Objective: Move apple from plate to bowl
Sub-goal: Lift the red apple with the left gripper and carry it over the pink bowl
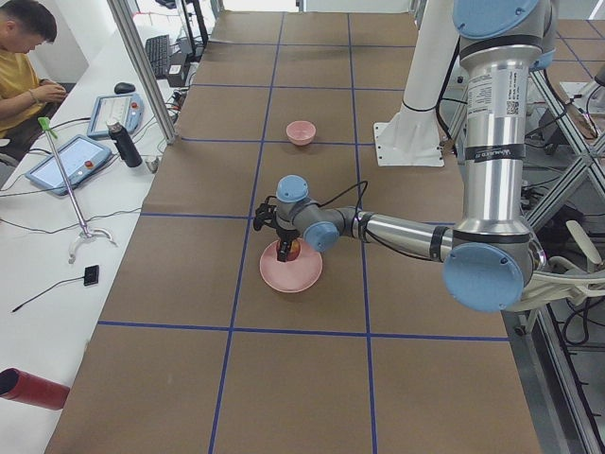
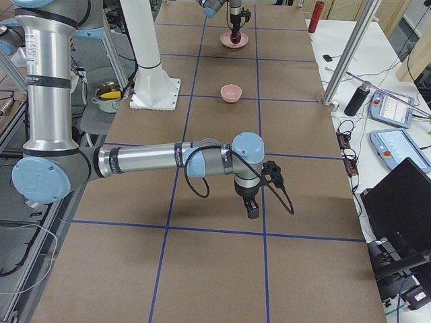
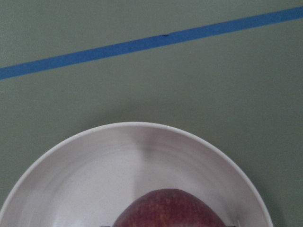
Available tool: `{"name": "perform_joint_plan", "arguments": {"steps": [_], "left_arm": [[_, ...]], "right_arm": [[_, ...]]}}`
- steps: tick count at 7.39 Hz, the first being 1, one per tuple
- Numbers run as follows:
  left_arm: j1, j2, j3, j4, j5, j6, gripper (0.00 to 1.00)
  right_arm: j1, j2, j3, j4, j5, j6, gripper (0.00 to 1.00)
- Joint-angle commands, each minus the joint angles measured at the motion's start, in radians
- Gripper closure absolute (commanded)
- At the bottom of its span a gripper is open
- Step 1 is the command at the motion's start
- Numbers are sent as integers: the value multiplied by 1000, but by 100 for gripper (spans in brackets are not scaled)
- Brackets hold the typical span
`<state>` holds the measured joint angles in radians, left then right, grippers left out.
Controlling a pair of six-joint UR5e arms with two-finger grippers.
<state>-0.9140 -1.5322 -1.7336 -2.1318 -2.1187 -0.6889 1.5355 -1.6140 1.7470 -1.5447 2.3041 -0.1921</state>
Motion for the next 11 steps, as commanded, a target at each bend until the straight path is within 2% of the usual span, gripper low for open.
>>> {"name": "perform_joint_plan", "arguments": {"steps": [1,2,3,5,7,9,11], "left_arm": [[-26,-96,-159,280,-18,-15,84],[-25,-221,-187,461,-8,-20,84],[-7,-341,-185,580,8,-73,84],[100,-554,-159,699,23,-253,84],[226,-737,-42,698,112,-464,84],[303,-907,124,696,187,-578,83],[369,-1018,288,656,229,-633,83]], "right_arm": [[0,0,0,0,0,0,0],[0,-1,0,0,0,0,0],[0,-1,0,0,0,2,0],[0,-1,0,0,0,3,0],[0,-1,-1,0,0,5,0],[0,-3,-1,0,0,5,0],[0,-1,-1,-2,0,5,0]]}}
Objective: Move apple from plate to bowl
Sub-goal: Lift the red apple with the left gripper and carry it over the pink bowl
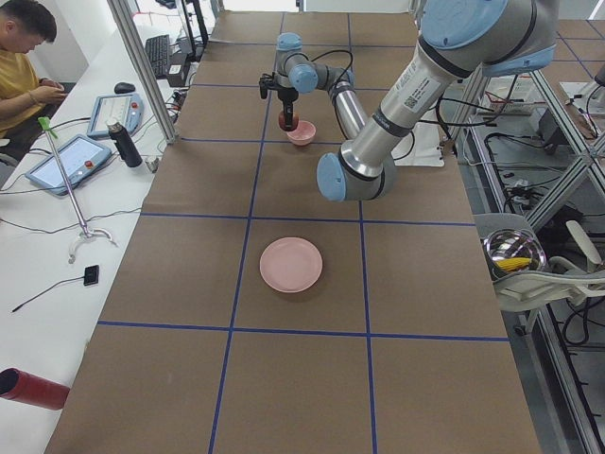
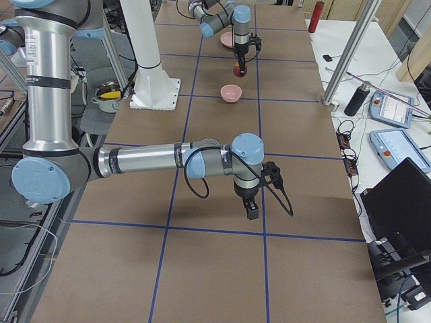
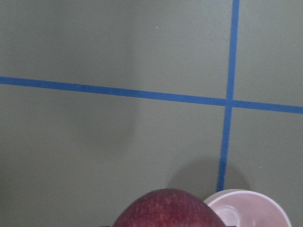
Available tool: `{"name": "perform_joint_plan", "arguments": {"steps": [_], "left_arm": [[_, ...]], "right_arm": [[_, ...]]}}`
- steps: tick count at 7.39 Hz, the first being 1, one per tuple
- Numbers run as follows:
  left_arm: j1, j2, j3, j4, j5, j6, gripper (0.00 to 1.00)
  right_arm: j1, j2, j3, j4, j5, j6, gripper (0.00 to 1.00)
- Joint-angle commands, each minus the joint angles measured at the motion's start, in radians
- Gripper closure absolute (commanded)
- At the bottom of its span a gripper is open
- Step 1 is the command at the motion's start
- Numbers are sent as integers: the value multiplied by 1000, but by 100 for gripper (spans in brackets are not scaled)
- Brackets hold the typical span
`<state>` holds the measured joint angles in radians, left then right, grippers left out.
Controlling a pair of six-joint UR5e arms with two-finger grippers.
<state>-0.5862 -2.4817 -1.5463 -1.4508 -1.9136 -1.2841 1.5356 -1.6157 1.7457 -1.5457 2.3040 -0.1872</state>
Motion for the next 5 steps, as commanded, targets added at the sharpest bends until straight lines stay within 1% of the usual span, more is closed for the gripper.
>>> {"name": "perform_joint_plan", "arguments": {"steps": [1,2,3,4,5], "left_arm": [[69,-65,135,-87,33,-44,79],[94,-65,175,-126,63,-44,79],[98,-62,202,-160,67,-43,76],[100,-59,210,-161,67,-41,72],[101,-40,209,-178,67,-38,64]], "right_arm": [[0,0,0,-1,-2,0,0],[0,0,0,-1,0,2,0],[0,0,0,-1,-2,2,0],[0,0,-2,-1,-2,2,0],[-2,0,0,1,-2,6,0]]}}
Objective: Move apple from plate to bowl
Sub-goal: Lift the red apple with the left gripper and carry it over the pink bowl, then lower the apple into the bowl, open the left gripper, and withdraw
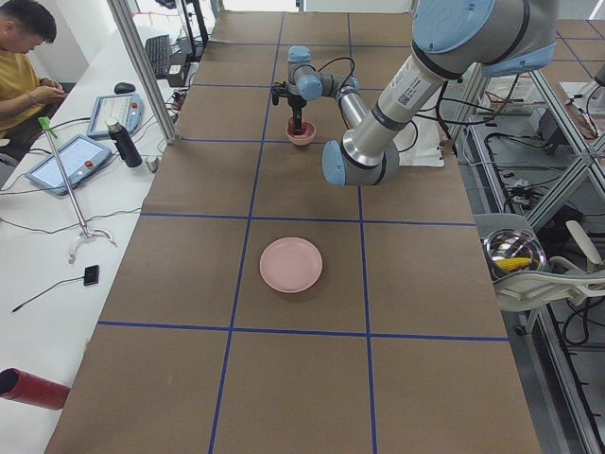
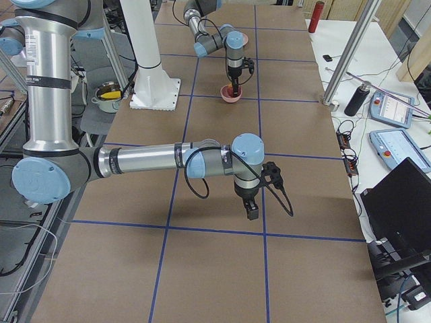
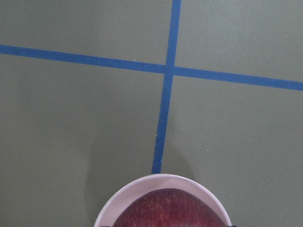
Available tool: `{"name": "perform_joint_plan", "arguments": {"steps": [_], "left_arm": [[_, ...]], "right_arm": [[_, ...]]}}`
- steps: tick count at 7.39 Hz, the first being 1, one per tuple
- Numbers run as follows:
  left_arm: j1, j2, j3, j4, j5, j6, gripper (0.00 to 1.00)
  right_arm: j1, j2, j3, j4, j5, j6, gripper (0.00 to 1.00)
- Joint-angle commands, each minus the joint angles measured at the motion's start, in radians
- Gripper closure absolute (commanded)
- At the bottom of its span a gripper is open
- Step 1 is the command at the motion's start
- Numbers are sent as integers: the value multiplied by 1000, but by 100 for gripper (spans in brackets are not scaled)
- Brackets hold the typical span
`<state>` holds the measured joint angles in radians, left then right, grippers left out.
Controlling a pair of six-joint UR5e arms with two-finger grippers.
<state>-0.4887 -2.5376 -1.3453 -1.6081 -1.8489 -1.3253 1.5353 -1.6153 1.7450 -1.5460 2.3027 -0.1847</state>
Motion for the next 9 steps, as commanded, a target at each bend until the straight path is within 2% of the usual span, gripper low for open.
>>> {"name": "perform_joint_plan", "arguments": {"steps": [1,2,3,4,6,8,9], "left_arm": [[4,31,8,-56,2,8,49],[4,37,6,-64,2,9,22],[4,39,5,-62,4,11,2],[4,43,-3,-62,4,11,2],[-4,54,-102,-50,0,11,2],[-42,164,-271,-26,-9,33,2],[-89,230,-384,69,-47,131,2]], "right_arm": [[0,0,1,1,1,11,0],[-1,0,1,1,1,13,0],[0,2,1,1,1,13,0],[-1,0,1,1,1,13,0],[0,0,2,1,1,13,0],[-1,2,1,1,1,14,0],[-1,2,-1,0,0,14,0]]}}
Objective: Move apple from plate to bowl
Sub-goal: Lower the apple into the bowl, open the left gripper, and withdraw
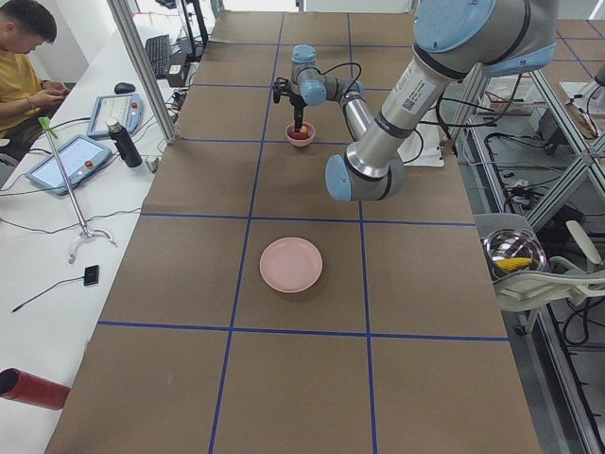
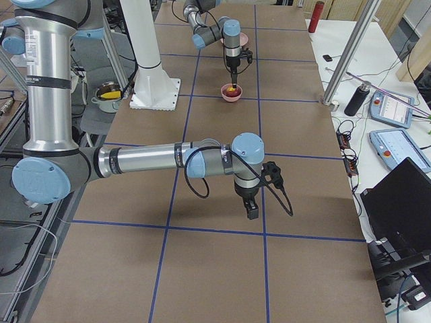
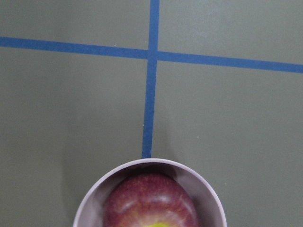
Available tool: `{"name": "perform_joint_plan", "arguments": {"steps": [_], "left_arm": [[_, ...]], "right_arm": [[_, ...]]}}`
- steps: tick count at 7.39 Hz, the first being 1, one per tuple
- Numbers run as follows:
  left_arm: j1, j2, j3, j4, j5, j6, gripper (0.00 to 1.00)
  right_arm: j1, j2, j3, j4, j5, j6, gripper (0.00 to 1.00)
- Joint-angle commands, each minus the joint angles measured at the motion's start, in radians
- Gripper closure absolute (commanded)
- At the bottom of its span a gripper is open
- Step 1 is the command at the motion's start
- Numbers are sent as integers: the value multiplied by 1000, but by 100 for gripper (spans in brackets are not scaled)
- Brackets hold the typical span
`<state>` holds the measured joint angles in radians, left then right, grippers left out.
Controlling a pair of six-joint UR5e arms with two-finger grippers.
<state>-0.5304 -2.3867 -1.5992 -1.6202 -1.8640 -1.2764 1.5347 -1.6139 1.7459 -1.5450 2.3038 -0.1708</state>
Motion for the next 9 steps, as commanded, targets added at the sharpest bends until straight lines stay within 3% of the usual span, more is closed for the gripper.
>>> {"name": "perform_joint_plan", "arguments": {"steps": [1,2,3,7,9], "left_arm": [[-103,163,-248,165,-41,218,2],[-168,269,-327,196,-49,367,2],[-260,378,-361,197,-116,508,2],[-736,758,-348,183,-380,1146,2],[-903,903,-341,183,-411,1352,2]], "right_arm": [[-1,-1,-2,-1,0,1,0],[1,-1,-17,-1,5,1,0],[1,-1,-25,-1,5,1,0],[1,-24,-31,-1,5,74,0],[1,-24,-31,-1,8,74,0]]}}
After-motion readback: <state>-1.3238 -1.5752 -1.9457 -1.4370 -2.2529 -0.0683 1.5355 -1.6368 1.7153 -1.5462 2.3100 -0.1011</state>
